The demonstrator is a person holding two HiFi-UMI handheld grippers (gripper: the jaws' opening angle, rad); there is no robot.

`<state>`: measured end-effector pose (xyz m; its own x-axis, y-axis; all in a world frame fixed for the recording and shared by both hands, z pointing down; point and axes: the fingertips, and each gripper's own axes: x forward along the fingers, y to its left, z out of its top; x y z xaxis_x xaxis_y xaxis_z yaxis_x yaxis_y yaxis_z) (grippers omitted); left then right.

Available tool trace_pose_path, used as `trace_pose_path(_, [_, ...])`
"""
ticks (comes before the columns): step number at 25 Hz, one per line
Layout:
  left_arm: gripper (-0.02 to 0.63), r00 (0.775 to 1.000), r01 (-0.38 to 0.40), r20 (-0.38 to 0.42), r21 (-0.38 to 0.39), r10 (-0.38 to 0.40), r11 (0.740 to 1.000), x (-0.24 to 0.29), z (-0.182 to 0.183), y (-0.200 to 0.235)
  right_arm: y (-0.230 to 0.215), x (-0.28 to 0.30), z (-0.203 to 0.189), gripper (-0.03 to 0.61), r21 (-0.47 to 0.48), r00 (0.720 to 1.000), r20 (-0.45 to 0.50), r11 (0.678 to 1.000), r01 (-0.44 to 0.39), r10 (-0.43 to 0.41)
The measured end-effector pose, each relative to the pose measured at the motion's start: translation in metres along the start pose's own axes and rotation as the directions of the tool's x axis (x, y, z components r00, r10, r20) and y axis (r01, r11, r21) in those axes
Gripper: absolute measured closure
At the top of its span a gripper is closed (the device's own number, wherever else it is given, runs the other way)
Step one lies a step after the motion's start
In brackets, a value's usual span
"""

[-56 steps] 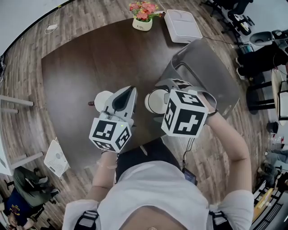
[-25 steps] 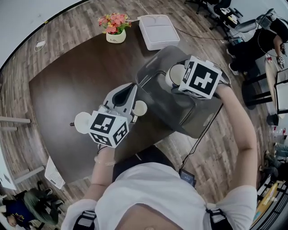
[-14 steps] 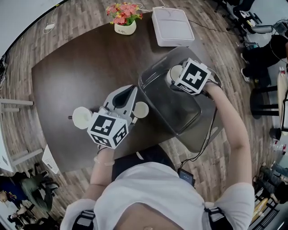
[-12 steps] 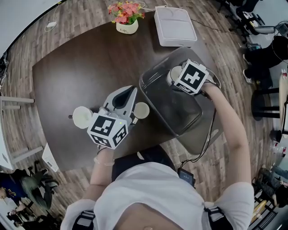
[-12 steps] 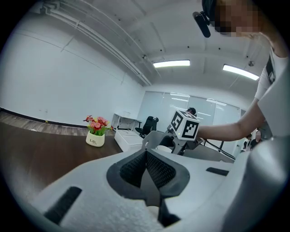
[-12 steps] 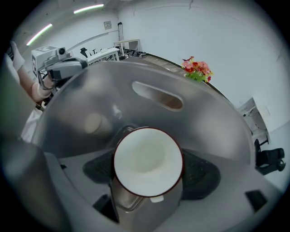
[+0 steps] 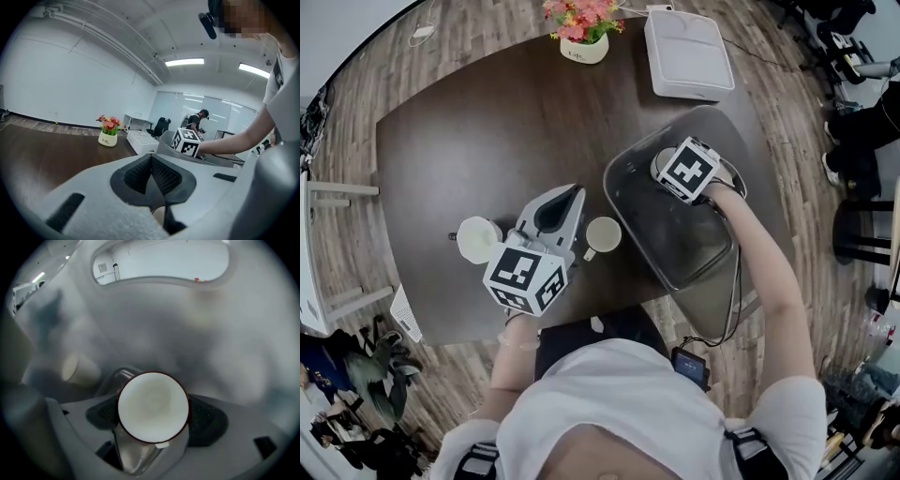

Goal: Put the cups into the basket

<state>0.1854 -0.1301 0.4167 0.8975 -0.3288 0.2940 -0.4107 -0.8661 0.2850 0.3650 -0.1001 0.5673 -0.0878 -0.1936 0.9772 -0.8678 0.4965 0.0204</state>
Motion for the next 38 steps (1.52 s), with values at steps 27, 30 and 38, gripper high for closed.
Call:
trace_pose_path(27, [0.604, 1.0, -0.011, 0.027, -0.047, 0.012, 0.999, -0.033, -0.006, 0.011, -0.016, -0.038, 0.011, 0.175, 0.032, 0.984, 0.059, 0.986, 0.165, -0.167])
trace_pose_path(30, [0.604, 0.999, 0.009, 0.036, -0.049, -0.007, 0.999, -0.037, -0.003, 0.003, -0.015, -0.067, 0.012, 0.175, 0.094, 0.972, 0.125, 0.978, 0.187, -0.198])
trace_pose_path(38, [0.604, 0.993, 0.073, 0.091, 0.015, -0.075, 0.997, -0.041, 0.022, -0.024, -0.006, -0.167, 0.015, 0.551, 0.487, 0.738, 0.463, 0.837, 0.251, -0.491])
